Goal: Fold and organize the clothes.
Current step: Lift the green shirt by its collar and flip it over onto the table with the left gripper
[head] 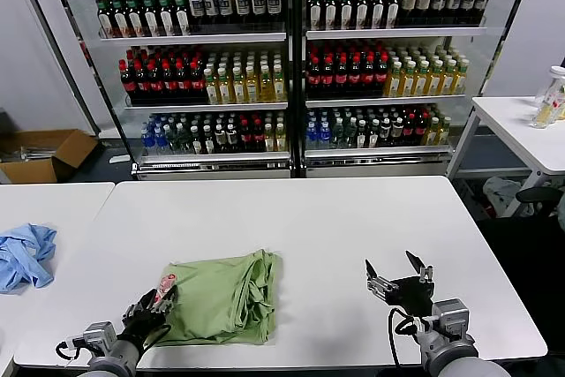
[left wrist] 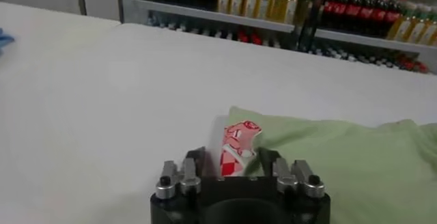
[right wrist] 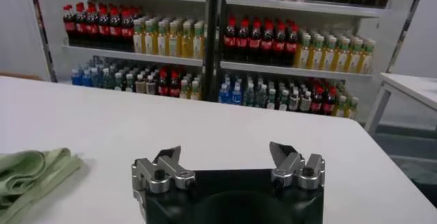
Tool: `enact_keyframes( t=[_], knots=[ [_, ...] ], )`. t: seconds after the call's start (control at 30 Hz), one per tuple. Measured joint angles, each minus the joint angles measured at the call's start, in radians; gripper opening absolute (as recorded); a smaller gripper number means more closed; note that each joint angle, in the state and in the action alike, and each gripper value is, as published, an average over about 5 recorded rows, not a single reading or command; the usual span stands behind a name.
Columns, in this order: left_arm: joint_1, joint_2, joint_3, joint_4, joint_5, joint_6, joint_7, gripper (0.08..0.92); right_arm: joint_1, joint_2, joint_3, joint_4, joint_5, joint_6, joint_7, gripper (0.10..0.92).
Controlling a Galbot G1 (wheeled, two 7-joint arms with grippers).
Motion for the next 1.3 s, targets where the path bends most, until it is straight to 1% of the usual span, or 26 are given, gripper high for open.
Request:
enact_keyframes(
  t=[0.23,0.4,0.5,0.7,0.9,1.0,1.1,1.17,1.23,1.3],
  knots=[
    [-0.007,-0.003,-0.002,0.017,-0.028,-0.002,0.016,0.282,0.001,-0.002,0.004,0.001,0.000,0.000,0.000,0.823],
    [0.006,0.007,-0.022,0.003,-0.038,0.000,0.019,0.141,0.003,-0.006,0.012,0.005,0.004,0.000,0.000,0.823],
    [0.019,0.020,-0.057,-0.026,-0.057,0.011,0.019,0.096,0.006,-0.008,0.015,0.006,0.008,0.000,0.000,0.823],
    [0.040,0.073,-0.208,-0.099,-0.152,0.044,0.004,0.092,0.018,-0.011,0.009,0.001,0.015,0.000,0.000,0.823],
    [0.074,0.171,-0.404,-0.122,-0.301,0.077,-0.016,0.092,0.033,-0.012,0.007,-0.004,0.026,0.000,0.000,0.823],
    [0.084,0.219,-0.466,-0.131,-0.363,0.088,-0.031,0.092,0.033,-0.012,0.013,-0.001,0.029,0.000,-0.001,0.823],
    [0.080,0.241,-0.484,-0.154,-0.406,0.096,-0.054,0.092,0.030,-0.012,0.020,0.002,0.029,0.000,-0.001,0.823],
    [0.071,0.237,-0.470,-0.179,-0.421,0.099,-0.071,0.092,0.026,-0.011,0.025,0.004,0.029,0.000,0.000,0.823],
    [0.061,0.215,-0.432,-0.210,-0.417,0.102,-0.087,0.092,0.022,-0.010,0.027,0.006,0.027,0.000,0.002,0.823],
    [0.049,0.177,-0.372,-0.238,-0.393,0.104,-0.098,0.092,0.018,-0.009,0.028,0.009,0.024,0.000,0.003,0.823]
  ],
)
